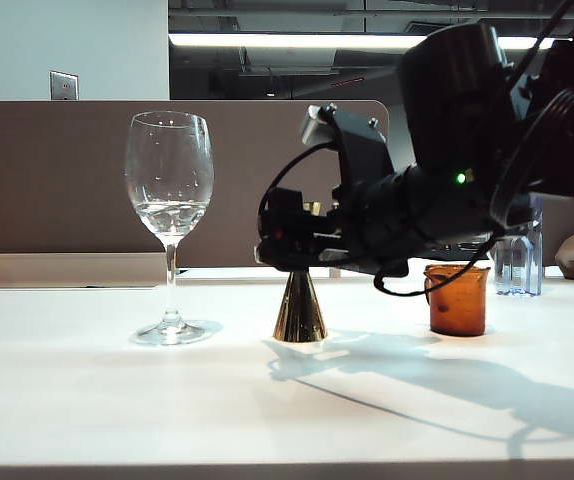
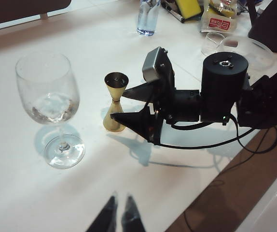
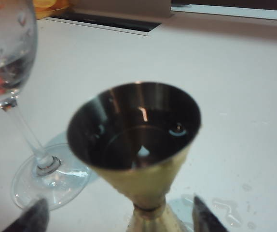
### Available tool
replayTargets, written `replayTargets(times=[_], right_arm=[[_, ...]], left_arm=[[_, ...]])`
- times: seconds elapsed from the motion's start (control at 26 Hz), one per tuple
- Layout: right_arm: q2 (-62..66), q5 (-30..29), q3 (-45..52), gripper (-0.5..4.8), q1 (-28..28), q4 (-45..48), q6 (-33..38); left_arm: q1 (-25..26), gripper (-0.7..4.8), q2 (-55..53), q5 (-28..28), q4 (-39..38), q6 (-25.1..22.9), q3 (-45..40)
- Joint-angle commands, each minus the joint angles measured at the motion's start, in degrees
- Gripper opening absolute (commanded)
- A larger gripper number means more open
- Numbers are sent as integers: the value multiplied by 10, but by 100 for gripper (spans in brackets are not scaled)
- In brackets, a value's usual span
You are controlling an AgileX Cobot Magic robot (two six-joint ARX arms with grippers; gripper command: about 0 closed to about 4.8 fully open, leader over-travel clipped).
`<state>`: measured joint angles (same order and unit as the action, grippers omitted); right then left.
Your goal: Pick up the small amber measuring cup and pour the water in it into the jigger, then pick up the jigger and pour the water in it into the wine glass.
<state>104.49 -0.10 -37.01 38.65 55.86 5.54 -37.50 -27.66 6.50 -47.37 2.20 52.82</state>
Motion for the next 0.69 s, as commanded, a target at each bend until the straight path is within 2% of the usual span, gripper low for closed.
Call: replayTargets(times=[0.04, 0.38, 0.54, 0.69], right_arm=[[3, 0, -8, 326, -3, 1, 0], [15, -1, -31, 302, -15, -1, 0], [19, -1, -36, 236, -16, -3, 0], [20, -1, -36, 222, -17, -4, 0]], left_arm=[[0, 26, 0, 2, 7, -2, 2], [0, 26, 0, 2, 7, -2, 2], [0, 26, 0, 2, 7, -2, 2], [0, 26, 0, 2, 7, -2, 2]])
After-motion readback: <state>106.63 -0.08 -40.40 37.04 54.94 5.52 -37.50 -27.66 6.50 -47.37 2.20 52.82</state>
